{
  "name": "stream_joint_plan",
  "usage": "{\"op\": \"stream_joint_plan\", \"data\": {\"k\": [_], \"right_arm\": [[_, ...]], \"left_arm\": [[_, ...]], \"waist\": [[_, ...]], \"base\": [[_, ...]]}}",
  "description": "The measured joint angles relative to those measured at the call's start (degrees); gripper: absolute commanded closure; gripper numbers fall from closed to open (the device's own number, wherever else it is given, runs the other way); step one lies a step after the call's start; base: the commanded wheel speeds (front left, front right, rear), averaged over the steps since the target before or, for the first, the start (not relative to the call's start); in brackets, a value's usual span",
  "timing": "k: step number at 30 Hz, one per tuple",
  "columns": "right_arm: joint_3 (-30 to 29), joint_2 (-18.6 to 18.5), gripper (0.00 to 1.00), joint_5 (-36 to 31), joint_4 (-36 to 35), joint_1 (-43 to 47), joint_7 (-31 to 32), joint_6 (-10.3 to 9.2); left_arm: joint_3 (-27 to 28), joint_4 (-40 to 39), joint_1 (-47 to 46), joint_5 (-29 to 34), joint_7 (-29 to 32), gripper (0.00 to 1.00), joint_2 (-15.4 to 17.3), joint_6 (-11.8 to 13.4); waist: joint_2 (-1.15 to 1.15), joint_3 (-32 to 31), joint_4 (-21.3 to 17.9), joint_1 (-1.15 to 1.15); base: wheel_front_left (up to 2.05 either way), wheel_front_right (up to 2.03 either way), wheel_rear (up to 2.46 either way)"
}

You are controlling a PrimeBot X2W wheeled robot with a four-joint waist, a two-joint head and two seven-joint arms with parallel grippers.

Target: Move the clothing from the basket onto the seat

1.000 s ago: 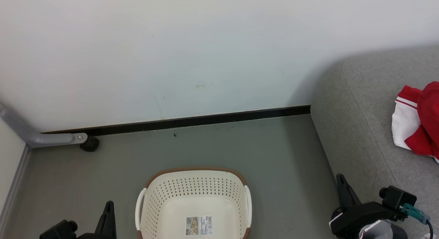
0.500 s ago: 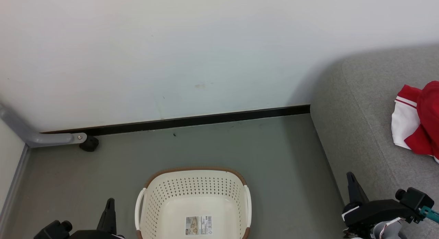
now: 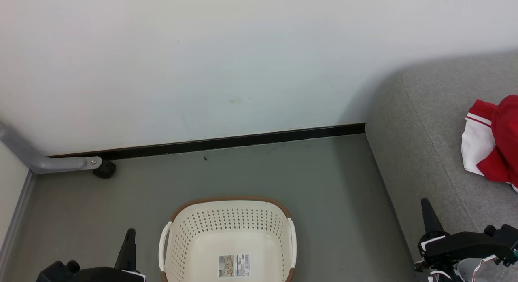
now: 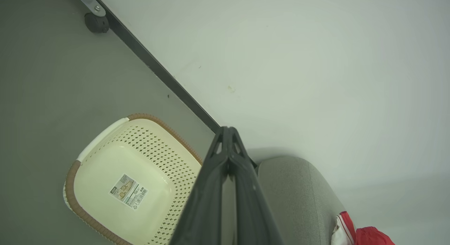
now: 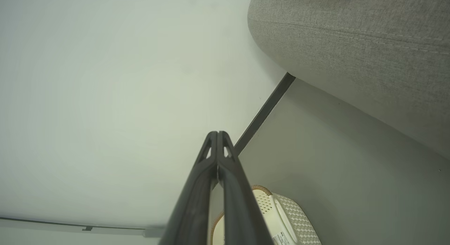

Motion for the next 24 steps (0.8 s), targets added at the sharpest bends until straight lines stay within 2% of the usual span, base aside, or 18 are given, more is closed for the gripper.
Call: {"op": "stream_joint_plan", "data": {"k": [24], "right_arm": [[-6.5,0.1,1.0,19.8,-3.5,1.1,5.0,2.2]], "left_arm": [[4.3,-2.4,-0.9,-16.6,5.0,1.0,-2.2,-2.2]], "waist": [[0.0,0.2,-0.2,0.0]], "base": [[0.0,0.0,0.0]]}}
